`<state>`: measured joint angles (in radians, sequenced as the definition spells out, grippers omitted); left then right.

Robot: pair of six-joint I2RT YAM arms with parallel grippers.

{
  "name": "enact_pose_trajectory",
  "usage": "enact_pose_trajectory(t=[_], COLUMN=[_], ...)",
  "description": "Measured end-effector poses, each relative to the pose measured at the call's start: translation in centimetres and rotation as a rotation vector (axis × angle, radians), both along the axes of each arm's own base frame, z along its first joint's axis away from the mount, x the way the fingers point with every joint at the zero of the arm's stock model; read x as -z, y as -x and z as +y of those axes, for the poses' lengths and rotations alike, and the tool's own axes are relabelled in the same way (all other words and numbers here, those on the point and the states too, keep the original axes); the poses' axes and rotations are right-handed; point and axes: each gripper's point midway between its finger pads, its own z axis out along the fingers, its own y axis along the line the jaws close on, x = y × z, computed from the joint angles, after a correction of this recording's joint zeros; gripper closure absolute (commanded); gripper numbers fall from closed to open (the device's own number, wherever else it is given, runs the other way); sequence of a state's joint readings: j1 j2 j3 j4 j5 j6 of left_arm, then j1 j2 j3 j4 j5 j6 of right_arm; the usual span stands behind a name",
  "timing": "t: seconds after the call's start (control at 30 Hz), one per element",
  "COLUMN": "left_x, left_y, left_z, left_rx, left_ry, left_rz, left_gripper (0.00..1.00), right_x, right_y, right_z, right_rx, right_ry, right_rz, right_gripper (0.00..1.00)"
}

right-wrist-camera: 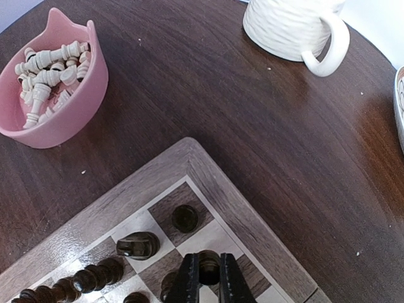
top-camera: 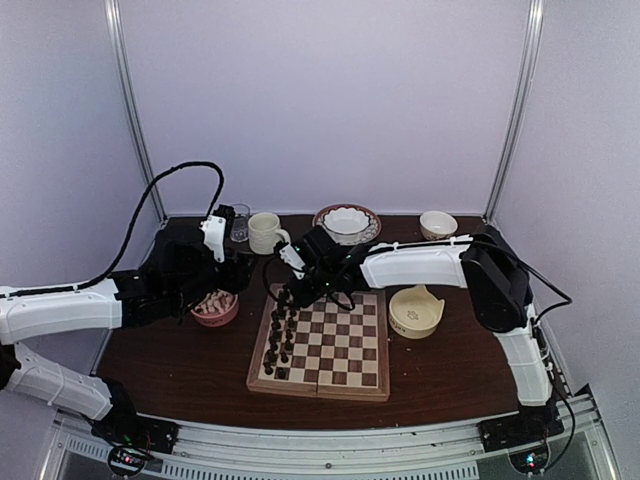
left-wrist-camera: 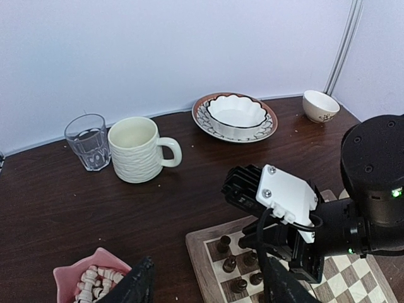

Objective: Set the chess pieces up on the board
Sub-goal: Place the pawn at h7.

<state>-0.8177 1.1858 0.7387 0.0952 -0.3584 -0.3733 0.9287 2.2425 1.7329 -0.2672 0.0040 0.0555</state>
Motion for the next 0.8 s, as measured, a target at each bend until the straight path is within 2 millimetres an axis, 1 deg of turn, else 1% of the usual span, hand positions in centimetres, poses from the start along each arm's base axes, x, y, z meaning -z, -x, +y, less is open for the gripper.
enact_pose_trajectory(t=[0.17,0.43,0.6,0.8], left_x=[0.11,0.24,0.25,0.29], left_y=[-0.01,0.01,0.02,0.05], left_z=[-0.04,-0.08,-0.09,-0.11], left_rx=[0.001,0.004,0.004,0.006], left_ry=[-0.002,-0.005,-0.005,-0.006], left_rz=[0.002,0.006,0.007,0.009], left_gripper=[0.41,0.41,0.41,0.41], right_x=[0.37,0.32,0.16,0.36], right_y=[-0.01,-0.16,-0.23,-0.24], right_z=[-0.15,-0.21,0.04,0.33], right_rx=[0.001,0.004,0.000,-0.007], right_ry=[0.008,0.009,0.002,-0.001], right_rz=[0.007,0.008,0.008,0.015], right_gripper=[0.96,0.91,0.91,0.87])
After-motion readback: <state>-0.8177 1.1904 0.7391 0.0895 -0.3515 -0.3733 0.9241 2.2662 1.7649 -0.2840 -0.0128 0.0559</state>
